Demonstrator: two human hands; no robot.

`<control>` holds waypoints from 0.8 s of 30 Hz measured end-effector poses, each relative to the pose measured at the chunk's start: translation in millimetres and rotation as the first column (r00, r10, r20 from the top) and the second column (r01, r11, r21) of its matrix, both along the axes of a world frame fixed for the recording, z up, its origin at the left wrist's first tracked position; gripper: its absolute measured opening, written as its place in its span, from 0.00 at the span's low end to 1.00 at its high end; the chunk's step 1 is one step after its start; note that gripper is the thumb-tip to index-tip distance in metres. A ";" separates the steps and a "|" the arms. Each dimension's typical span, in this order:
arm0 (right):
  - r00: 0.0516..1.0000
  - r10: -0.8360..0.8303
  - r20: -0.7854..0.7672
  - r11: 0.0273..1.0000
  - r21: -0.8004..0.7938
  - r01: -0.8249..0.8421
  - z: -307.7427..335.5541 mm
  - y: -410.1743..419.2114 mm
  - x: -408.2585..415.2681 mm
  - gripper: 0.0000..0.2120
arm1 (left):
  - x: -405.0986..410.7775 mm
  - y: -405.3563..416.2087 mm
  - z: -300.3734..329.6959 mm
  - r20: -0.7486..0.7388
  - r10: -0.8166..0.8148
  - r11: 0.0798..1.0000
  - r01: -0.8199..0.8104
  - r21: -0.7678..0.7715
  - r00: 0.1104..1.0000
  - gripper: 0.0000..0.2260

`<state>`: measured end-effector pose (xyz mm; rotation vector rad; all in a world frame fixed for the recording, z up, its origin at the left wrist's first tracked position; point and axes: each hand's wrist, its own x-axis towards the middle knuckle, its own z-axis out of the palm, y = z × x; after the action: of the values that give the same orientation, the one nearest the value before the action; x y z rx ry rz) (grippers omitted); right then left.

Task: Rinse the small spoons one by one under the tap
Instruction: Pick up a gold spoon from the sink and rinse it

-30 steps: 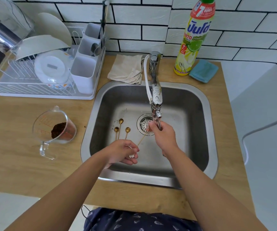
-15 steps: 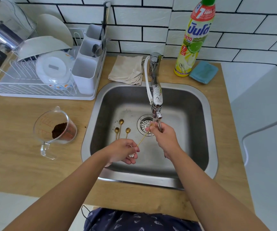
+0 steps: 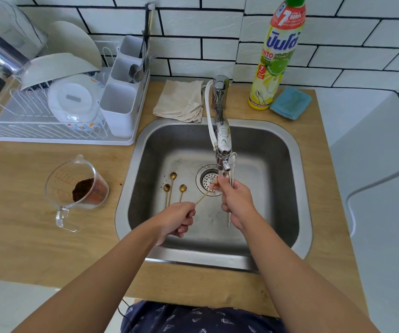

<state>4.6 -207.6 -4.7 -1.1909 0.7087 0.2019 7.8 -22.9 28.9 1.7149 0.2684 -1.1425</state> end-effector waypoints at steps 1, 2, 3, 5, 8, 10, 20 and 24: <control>1.000 -0.019 0.001 1.000 0.003 0.019 0.7 0.3 0.8 0.12 | -0.8 -0.9 -1.1 0.010 -0.001 1.000 0.001 -0.012 1.000 0.14; 1.000 -0.028 0.009 1.000 0.011 0.027 0.9 0.1 0.8 0.12 | -0.7 -1.2 -1.7 0.025 0.000 1.000 0.000 -0.024 1.000 0.15; 1.000 -0.021 0.021 1.000 0.019 0.020 0.5 -0.8 -0.1 0.12 | -0.1 -0.8 -2.3 0.044 -0.002 0.999 0.003 -0.032 0.999 0.16; 0.999 0.011 0.044 1.000 0.025 -0.012 0.1 -0.9 -3.3 0.10 | 1.0 0.5 -3.1 0.070 -0.018 0.999 0.021 -0.039 0.997 0.18; 0.998 0.009 0.056 1.000 0.002 -0.009 2.2 2.1 -3.4 0.03 | 1.1 0.7 -2.5 0.064 -0.037 0.997 0.041 -0.060 0.997 0.18; 0.999 -0.015 0.052 1.000 -0.010 0.015 2.2 1.8 -1.0 0.07 | 1.0 0.4 -1.6 0.054 -0.033 0.996 0.037 -0.082 0.998 0.18; 0.984 0.048 0.169 0.991 0.114 -0.068 1.4 -1.0 -3.2 0.11 | 3.3 11.6 1.4 -0.175 0.106 0.942 -0.155 -0.299 0.979 0.17; 0.986 -0.021 0.167 0.996 0.083 0.008 2.1 -3.3 0.6 0.09 | 7.9 12.7 7.9 -0.065 0.018 0.966 -0.034 -0.257 0.998 0.17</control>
<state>5.2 -210.9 -2.7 -1.1094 0.5558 0.1156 15.7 -10.2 36.8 1.4448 0.1706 -1.1590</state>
